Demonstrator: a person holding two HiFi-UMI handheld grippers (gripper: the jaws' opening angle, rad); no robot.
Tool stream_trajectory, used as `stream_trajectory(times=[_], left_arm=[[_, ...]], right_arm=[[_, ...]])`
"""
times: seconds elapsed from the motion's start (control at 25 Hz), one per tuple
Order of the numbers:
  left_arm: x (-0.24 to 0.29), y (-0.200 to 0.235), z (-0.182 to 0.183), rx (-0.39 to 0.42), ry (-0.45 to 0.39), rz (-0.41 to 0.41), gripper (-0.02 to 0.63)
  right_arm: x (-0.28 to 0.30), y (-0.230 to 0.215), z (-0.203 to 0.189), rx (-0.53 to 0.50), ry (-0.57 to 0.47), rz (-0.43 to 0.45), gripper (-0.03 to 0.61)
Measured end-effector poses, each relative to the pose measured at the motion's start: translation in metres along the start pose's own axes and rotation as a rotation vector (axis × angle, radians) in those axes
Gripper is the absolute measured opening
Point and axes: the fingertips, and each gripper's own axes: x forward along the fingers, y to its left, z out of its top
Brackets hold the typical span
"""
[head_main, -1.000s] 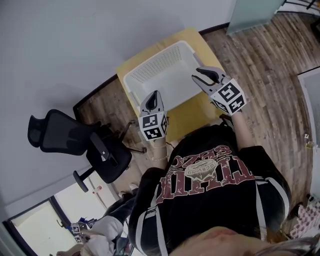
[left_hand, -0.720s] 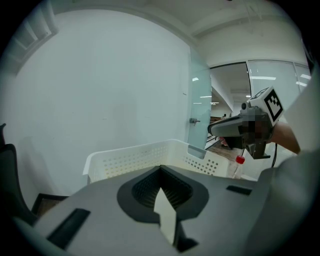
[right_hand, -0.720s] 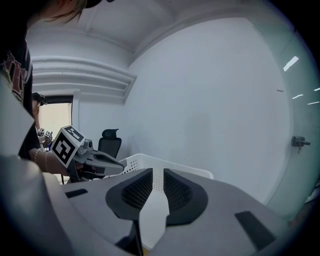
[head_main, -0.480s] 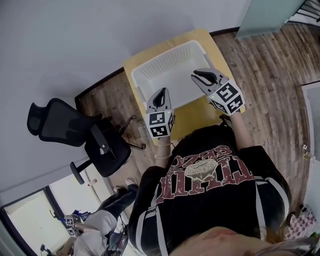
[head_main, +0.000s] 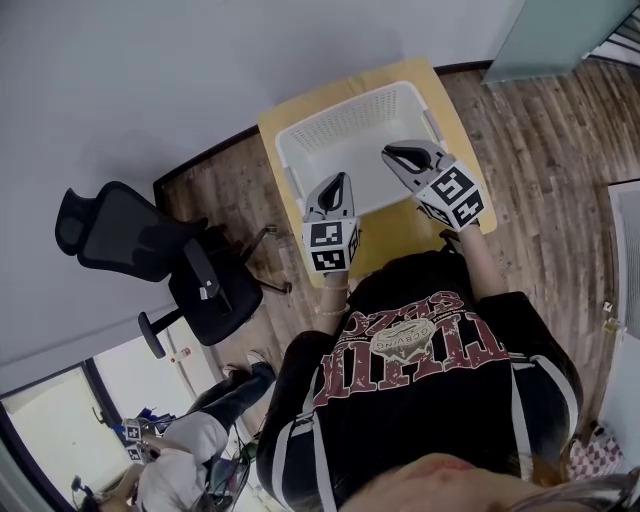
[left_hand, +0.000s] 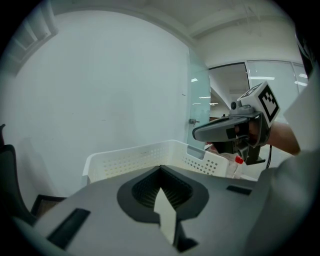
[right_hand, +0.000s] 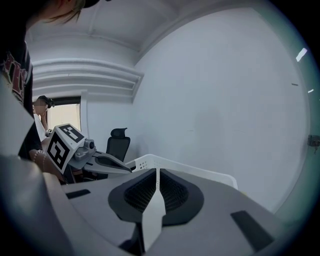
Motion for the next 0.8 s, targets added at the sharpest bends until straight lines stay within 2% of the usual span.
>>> stream_trajectory(times=[0.8], left_arm=[[-0.003,-0.004,0.001,0.02,-0.009,-0.015,0.044]], right_arm=[[0.023,0.022,-0.012,0.006,0.056,0.085,0.018]])
